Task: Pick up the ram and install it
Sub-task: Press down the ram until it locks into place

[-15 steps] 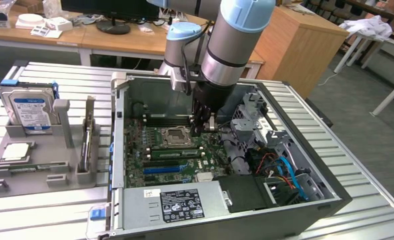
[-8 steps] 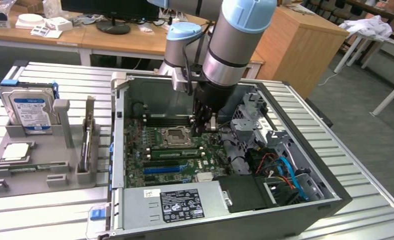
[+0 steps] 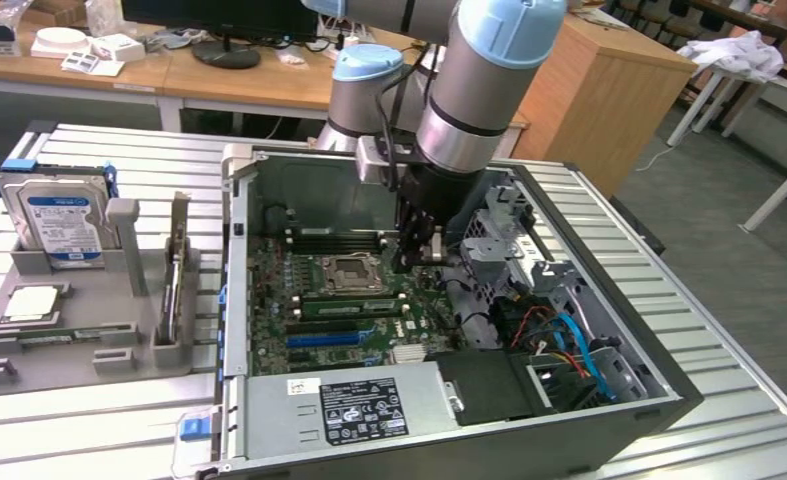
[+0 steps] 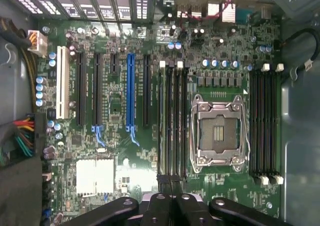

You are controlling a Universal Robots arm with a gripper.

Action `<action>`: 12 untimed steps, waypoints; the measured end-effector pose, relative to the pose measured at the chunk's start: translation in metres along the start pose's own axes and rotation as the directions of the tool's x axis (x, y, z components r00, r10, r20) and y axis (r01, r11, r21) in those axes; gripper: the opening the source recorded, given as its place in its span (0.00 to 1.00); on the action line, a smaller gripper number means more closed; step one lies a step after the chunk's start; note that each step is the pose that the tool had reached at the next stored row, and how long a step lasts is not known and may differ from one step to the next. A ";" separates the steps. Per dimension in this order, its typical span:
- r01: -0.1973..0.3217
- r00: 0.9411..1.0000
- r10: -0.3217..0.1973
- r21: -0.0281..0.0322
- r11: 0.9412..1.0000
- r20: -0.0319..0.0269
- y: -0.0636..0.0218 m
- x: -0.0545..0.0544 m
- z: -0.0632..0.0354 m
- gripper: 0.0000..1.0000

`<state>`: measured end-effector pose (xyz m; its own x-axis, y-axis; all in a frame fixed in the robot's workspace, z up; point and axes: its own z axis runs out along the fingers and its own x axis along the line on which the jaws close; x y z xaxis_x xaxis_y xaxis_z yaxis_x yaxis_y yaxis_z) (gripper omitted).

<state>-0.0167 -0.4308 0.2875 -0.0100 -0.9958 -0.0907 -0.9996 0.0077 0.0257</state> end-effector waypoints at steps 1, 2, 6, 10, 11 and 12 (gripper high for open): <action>0.000 1.000 0.000 0.000 1.000 0.000 -0.0015 0.000 -0.0001 0.11; 0.000 1.000 0.000 0.000 1.000 0.000 -0.0029 0.000 -0.0001 0.11; 0.000 1.000 0.000 0.000 1.000 0.000 -0.0088 0.000 -0.0002 0.11; 0.000 1.000 0.000 0.000 1.000 0.000 -0.0139 0.000 -0.0003 0.11; 0.000 1.000 0.000 0.000 1.000 0.000 -0.0148 0.000 -0.0004 0.11; 0.000 1.000 0.000 0.000 1.000 0.000 -0.0155 0.000 -0.0003 0.11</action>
<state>-0.0013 -0.4308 0.2874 -0.0099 -0.9958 -0.0908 -0.9996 0.0076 0.0257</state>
